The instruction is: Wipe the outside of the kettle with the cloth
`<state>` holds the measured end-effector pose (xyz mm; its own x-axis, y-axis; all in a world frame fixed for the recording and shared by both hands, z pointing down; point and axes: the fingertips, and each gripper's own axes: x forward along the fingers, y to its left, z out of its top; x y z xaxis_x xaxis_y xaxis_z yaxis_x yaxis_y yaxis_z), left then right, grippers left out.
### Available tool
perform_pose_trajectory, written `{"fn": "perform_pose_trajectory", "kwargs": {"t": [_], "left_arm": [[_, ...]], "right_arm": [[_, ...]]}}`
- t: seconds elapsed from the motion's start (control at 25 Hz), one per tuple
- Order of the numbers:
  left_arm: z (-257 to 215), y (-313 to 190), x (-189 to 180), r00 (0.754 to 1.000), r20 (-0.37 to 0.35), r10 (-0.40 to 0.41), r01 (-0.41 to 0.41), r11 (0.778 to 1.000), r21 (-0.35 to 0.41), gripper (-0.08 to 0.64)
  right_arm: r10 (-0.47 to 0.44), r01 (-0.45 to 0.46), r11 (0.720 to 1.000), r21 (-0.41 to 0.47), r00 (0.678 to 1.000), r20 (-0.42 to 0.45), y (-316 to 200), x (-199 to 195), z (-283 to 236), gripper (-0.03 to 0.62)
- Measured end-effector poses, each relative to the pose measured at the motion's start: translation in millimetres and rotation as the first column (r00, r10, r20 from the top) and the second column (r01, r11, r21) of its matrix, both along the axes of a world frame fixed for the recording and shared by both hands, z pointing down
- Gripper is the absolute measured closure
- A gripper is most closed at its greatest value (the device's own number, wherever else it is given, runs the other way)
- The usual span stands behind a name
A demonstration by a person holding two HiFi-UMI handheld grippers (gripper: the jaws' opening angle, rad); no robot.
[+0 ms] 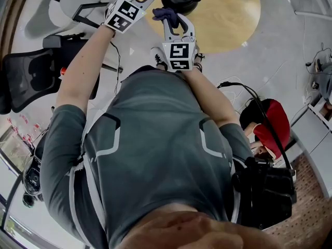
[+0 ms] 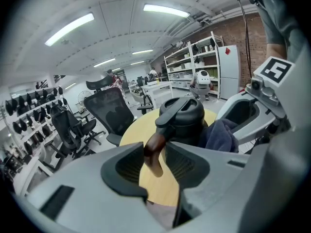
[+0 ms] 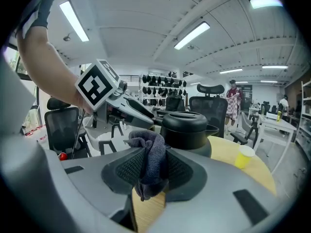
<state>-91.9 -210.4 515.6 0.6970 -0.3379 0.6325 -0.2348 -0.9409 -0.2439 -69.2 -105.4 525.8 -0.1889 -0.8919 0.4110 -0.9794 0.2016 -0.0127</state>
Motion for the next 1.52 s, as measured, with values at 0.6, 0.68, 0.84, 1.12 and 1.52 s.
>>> {"fn": "perform_pose_trajectory", "kwargs": {"t": [0.6,0.68,0.84,1.12,1.52], "left_arm": [[2,-2,-3,0.998,0.016,-0.055,0.055,0.998,0.014,0.416],[3,-2,-4,0.997,0.026,-0.072,0.072,0.997,0.016,0.416],[0,-1,1,0.995,0.036,-0.089,0.088,0.996,0.023,0.416],[2,-1,-4,0.986,0.04,-0.162,0.162,0.987,0.017,0.414],[5,-4,-2,0.975,0.106,-0.197,0.194,0.98,0.046,0.413]], "right_arm": [[-0.054,0.056,0.998,-0.036,0.998,0.044,15,39,9,0.459],[-0.075,0.077,0.996,-0.037,0.996,0.048,16,44,9,0.459],[-0.095,0.098,0.994,-0.049,0.994,0.061,17,59,10,0.459],[-0.137,0.142,0.988,-0.066,0.988,0.069,10,86,14,0.459],[-0.219,0.225,0.973,-0.055,0.97,0.102,-4,106,15,0.459]]}}
